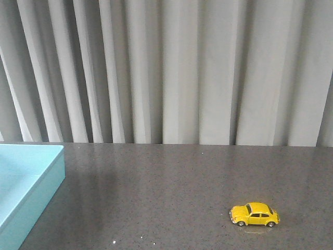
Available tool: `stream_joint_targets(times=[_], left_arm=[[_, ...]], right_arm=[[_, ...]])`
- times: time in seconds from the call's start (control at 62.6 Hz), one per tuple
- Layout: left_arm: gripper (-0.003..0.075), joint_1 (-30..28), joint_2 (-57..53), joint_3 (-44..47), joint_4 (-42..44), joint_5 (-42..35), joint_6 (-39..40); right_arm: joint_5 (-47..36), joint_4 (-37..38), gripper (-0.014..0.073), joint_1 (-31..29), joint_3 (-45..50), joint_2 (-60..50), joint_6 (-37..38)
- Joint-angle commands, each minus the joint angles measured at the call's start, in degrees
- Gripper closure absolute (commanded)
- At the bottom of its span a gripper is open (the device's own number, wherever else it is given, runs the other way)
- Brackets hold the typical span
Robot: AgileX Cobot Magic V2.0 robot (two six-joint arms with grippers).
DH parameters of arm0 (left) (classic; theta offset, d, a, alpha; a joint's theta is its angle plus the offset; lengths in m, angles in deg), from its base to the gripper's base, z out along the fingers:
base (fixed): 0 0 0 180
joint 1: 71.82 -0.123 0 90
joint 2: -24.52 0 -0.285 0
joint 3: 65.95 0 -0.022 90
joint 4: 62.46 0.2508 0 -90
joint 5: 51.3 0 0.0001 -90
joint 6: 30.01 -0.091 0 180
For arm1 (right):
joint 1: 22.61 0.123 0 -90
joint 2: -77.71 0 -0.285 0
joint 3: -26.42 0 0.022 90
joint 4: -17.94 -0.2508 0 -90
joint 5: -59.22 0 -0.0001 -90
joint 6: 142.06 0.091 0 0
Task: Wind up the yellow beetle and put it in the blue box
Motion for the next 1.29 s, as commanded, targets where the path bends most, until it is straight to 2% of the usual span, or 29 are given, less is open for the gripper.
stream_joint_targets(times=[0.0, 0.16, 0.304, 0.447, 0.591, 0.863, 1.07, 1.166, 1.246, 1.278], left_arm=[[0.0725, 0.0, -0.8, -3.9, -0.6, -6.9, 1.7], [0.0725, 0.0, 3.3, -14.0, -0.3, -4.9, 1.4], [0.0725, 0.0, 13.5, -25.2, 0.1, 0.8, 1.4], [0.0725, 0.0, 25.3, -37.9, 4.1, 12.4, 1.4], [0.0725, 0.0, 35.3, -47.1, 8.0, 24.9, 1.4], [0.0725, 0.0, 41.7, -47.5, 6.0, 27.2, 2.0], [0.0702, 0.0, 43.2, -47.5, 5.5, 28.0, 3.6], [0.0633, 0.0, 44.6, -47.5, 5.9, 28.4, 3.6], [0.0538, 0.0, 45.9, -47.5, 6.0, 28.5, 3.6], [0.0472, 0.0, 46.5, -47.5, 6.0, 28.5, 3.6]], right_arm=[[-4.4, -0.2, 0.0601, -0.4, -1.6, -0.3, 0.4], [-4.1, 0.0, 0.0601, -0.4, -11.0, 3.1, 0.4], [0.2, 0.5, 0.0601, -0.4, -22.9, 11.5, -0.3], [9.2, 0.6, 0.0601, -0.4, -34.8, 21.8, -0.3], [16.5, 0.5, 0.0601, -0.4, -41.6, 30.6, -0.3], [21.3, 0.2, 0.0601, -0.4, -41.7, 36.8, -0.3], [24.4, 4.8, 0.0573, -0.4, -41.7, 39.3, -0.2], [26.1, 4.9, 0.0503, -0.4, -41.7, 40.7, -0.2], [26.6, 5.0, 0.0411, -0.4, -41.7, 42.0, -0.3], [26.7, 5.0, 0.0348, -0.4, -41.7, 42.5, -0.3]])
